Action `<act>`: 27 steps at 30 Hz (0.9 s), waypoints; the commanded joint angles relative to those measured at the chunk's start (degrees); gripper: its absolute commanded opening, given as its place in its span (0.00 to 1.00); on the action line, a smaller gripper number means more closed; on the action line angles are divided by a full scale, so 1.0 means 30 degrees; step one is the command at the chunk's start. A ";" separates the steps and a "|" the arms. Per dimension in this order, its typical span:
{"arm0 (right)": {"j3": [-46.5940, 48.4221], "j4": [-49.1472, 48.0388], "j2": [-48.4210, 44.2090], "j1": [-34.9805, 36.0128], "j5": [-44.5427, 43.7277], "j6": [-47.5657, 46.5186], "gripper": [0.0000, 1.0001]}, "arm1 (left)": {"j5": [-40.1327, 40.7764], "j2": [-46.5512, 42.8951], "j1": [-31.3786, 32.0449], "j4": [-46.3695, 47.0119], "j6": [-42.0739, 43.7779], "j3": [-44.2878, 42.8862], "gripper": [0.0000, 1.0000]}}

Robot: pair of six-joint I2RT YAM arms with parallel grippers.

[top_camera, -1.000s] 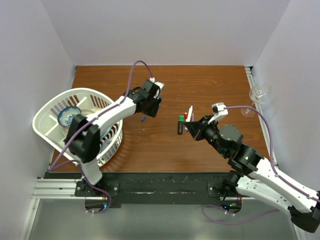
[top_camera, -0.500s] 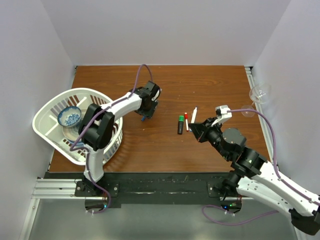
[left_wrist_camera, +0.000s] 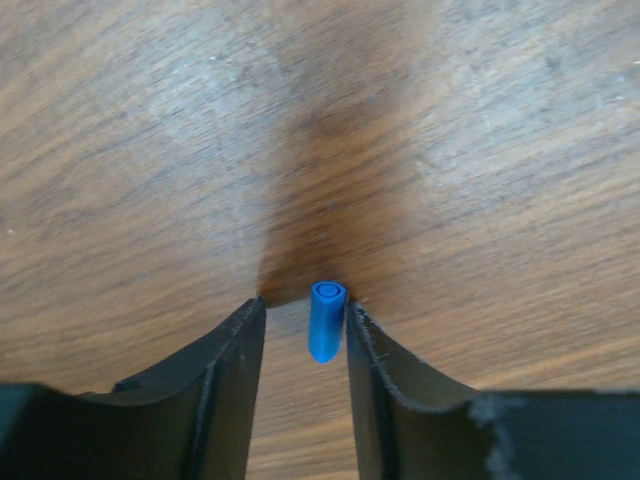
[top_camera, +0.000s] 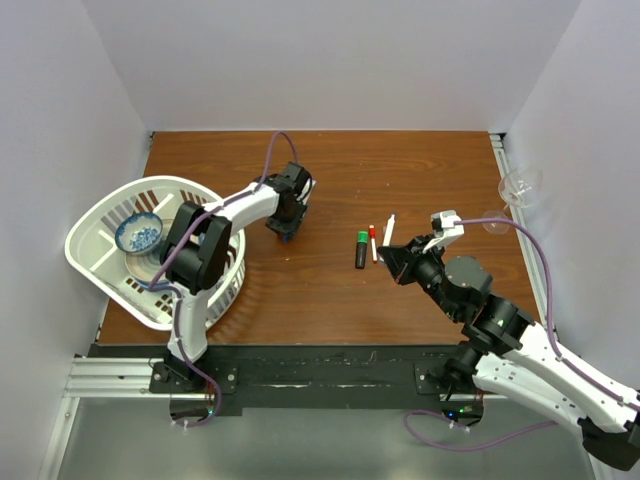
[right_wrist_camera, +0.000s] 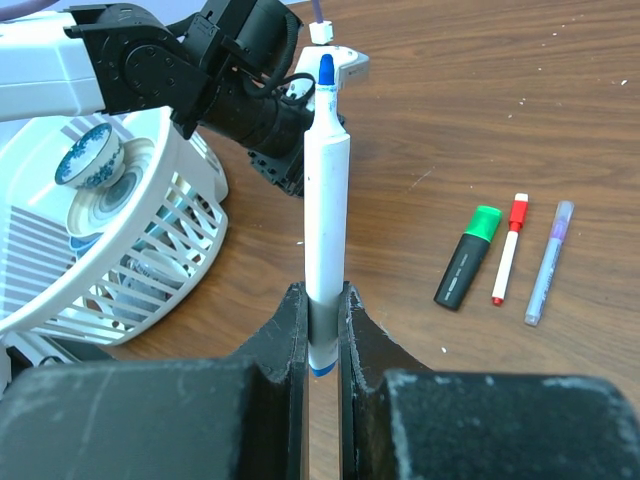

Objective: Insert the pens into the pen caps

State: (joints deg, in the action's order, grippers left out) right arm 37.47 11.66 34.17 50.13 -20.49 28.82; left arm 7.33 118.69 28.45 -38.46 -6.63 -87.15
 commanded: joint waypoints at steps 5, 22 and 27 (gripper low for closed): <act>0.0019 -0.0517 0.0239 -0.0040 -0.0845 -0.0407 0.00 | -0.1330 0.0601 -0.0166 0.0045 0.0190 -0.0129 0.35; -0.0625 -0.1160 0.0971 -0.0069 0.0881 0.0179 0.00 | -0.4727 -0.3437 -0.0195 0.3528 -0.2912 0.3795 0.00; -0.1708 -0.3557 0.2025 -0.0040 0.3366 0.0471 0.00 | -0.7303 -0.6834 -0.0166 0.6719 -0.5952 0.5841 0.00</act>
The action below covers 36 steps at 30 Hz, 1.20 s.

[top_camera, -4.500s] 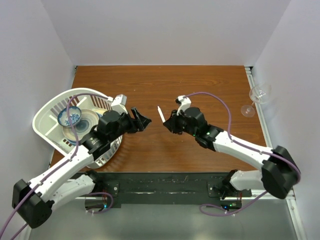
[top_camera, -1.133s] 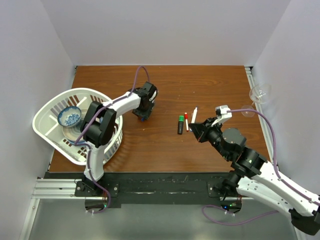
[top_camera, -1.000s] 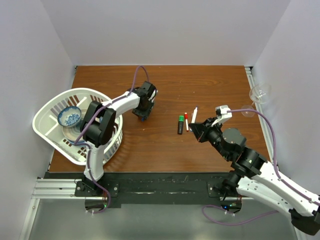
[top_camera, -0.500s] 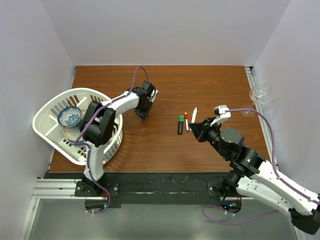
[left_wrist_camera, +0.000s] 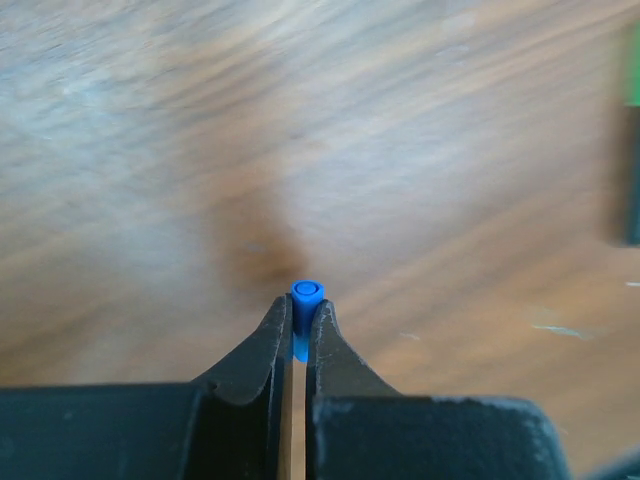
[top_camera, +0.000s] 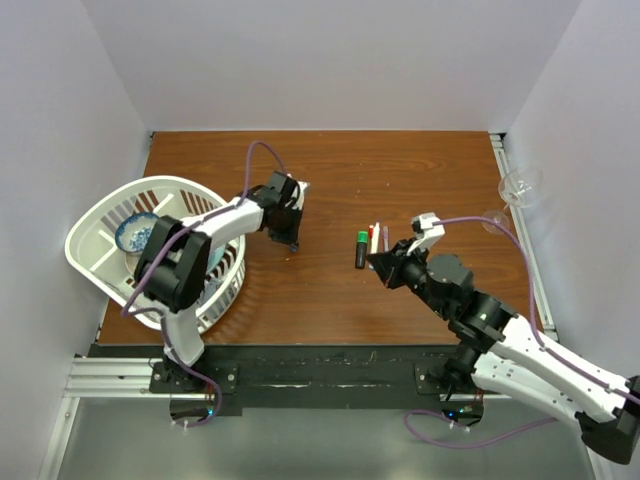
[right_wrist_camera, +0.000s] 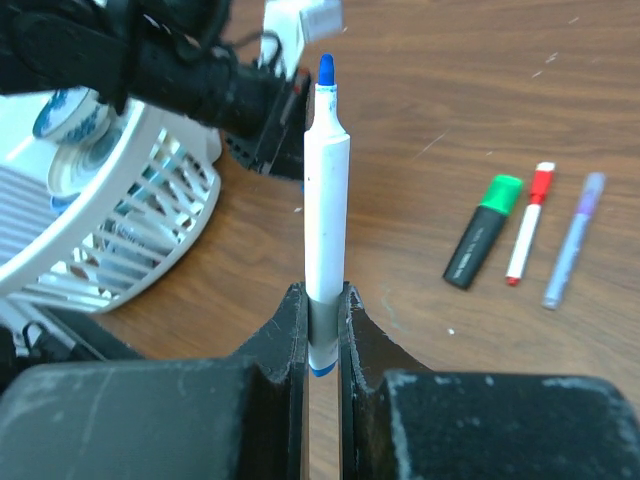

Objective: Insert the pens into the pen caps

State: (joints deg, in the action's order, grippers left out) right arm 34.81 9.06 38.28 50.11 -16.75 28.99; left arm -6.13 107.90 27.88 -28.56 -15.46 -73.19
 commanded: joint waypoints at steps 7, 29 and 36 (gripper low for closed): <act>-0.0939 -0.5654 0.2384 -0.0032 0.5522 0.0209 0.00 | -0.6890 -0.9850 0.0082 1.4131 -0.9254 0.6316 0.00; 0.0877 -0.9671 0.6076 0.0524 0.8602 0.1175 0.00 | -0.6247 -1.6337 0.0815 2.1121 -1.3625 1.1476 0.00; 0.1142 -0.9611 0.6400 0.0788 0.8543 0.1205 0.00 | -0.6218 -1.6336 0.0815 2.0973 -1.3449 1.1476 0.00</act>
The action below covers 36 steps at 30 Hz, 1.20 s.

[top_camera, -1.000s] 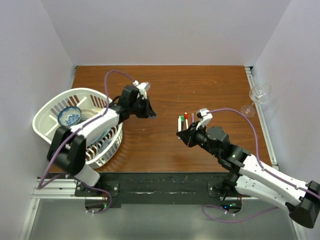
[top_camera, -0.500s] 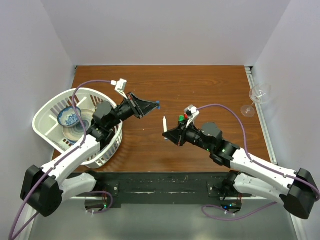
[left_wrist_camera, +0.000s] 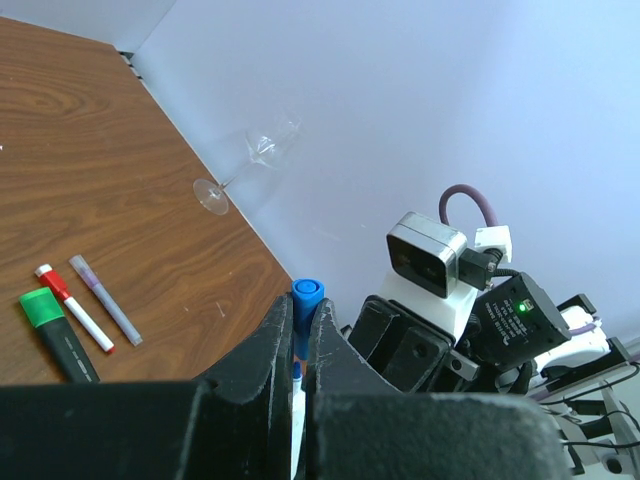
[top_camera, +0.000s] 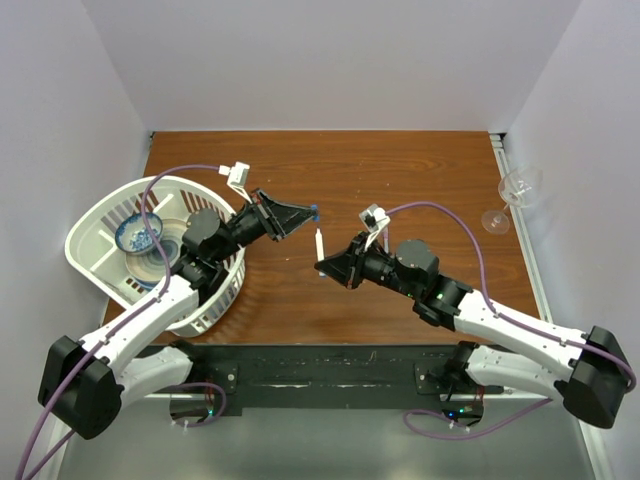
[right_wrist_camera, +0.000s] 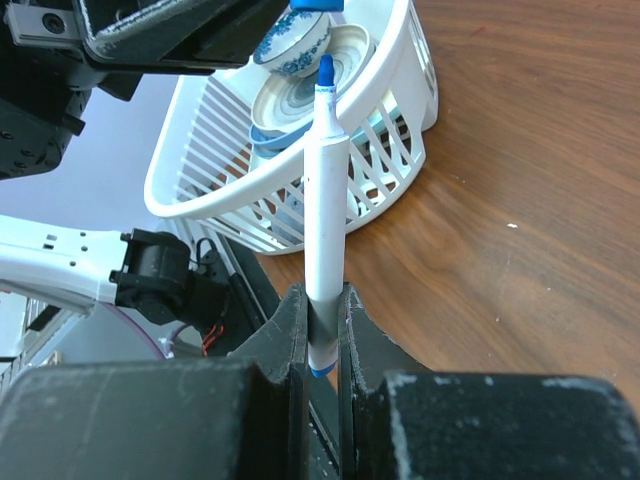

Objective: Insert the pens into the pen caps

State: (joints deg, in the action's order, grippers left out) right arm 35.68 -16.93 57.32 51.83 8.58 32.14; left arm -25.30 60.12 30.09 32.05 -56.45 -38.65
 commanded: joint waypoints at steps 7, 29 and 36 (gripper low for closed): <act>0.0792 -0.0978 -0.0122 0.0242 -0.0252 0.0185 0.00 | 0.0229 -0.0732 0.0137 0.0361 0.0417 0.0286 0.00; 0.1055 -0.0891 0.0024 0.0271 -0.0311 0.0508 0.00 | 0.0435 -0.0968 0.0372 -0.0167 0.0885 0.0492 0.00; 0.1143 -0.0656 0.0200 0.0330 -0.0164 0.0565 0.00 | 0.0611 -0.0996 0.0372 -0.0225 0.1089 0.0143 0.00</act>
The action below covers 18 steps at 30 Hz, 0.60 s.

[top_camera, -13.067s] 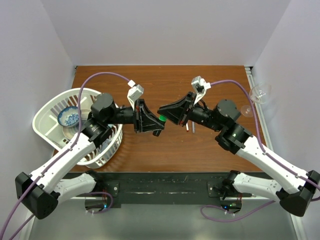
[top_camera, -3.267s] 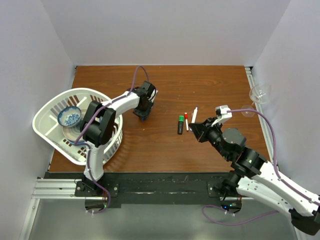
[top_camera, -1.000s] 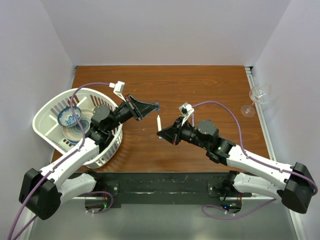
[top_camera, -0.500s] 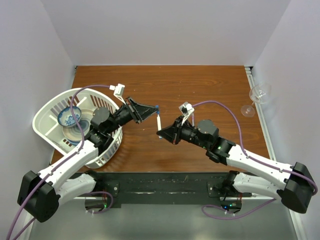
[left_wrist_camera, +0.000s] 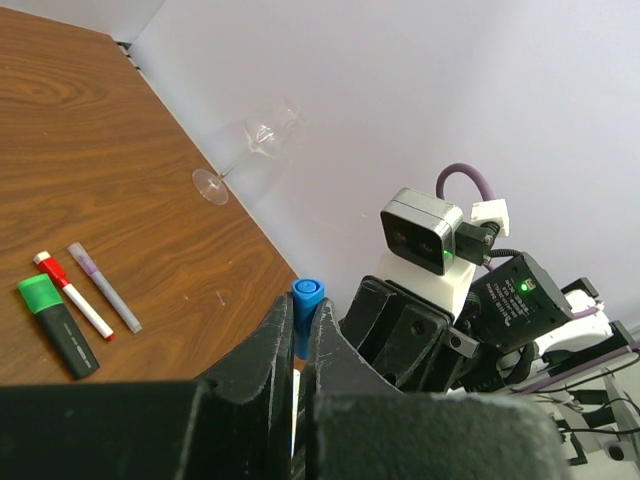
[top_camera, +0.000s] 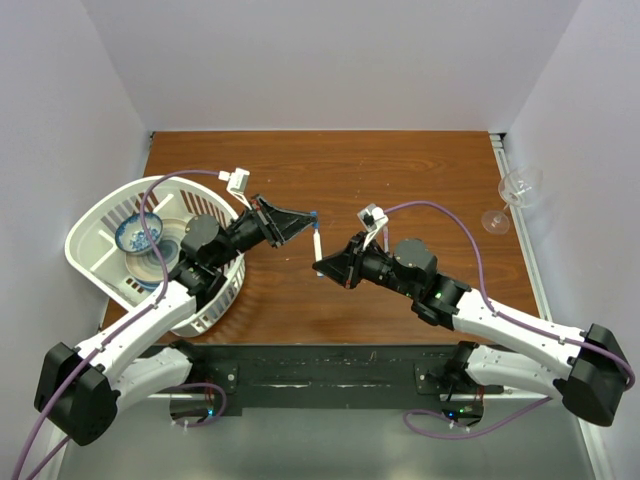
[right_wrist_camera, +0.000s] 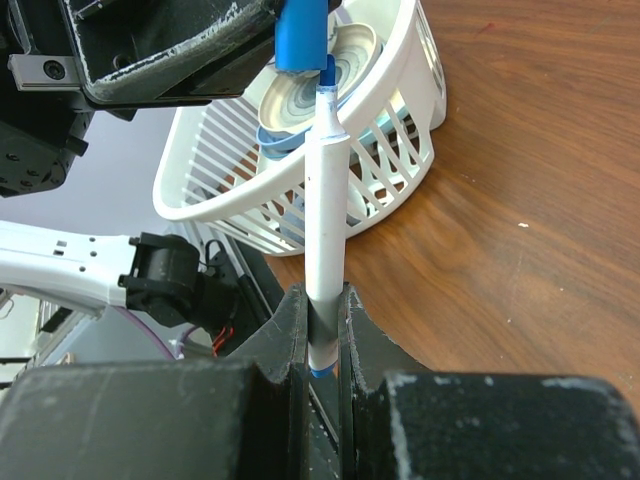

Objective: Insert the pens into the pen caps

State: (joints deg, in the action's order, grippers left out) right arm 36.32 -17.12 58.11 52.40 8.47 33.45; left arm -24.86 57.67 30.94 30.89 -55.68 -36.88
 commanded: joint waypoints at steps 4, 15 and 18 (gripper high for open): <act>0.0990 -0.0474 0.0026 0.0169 -0.0069 0.0099 0.00 | 0.0552 -0.0093 0.0088 -0.0687 0.1391 -0.1093 0.00; 0.1107 -0.0269 0.0055 0.0170 -0.0274 0.0070 0.00 | 0.0671 0.0113 0.0088 -0.1128 0.1890 -0.1300 0.00; 0.1195 -0.0210 0.0113 0.0199 -0.0391 0.0070 0.00 | 0.0525 -0.0004 0.0088 -0.0924 0.1745 -0.1065 0.00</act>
State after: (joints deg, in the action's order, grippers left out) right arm 36.75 -16.73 58.13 52.62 8.49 33.50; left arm -23.59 57.95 31.05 26.79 -51.75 -38.79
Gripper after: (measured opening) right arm 0.081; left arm 0.060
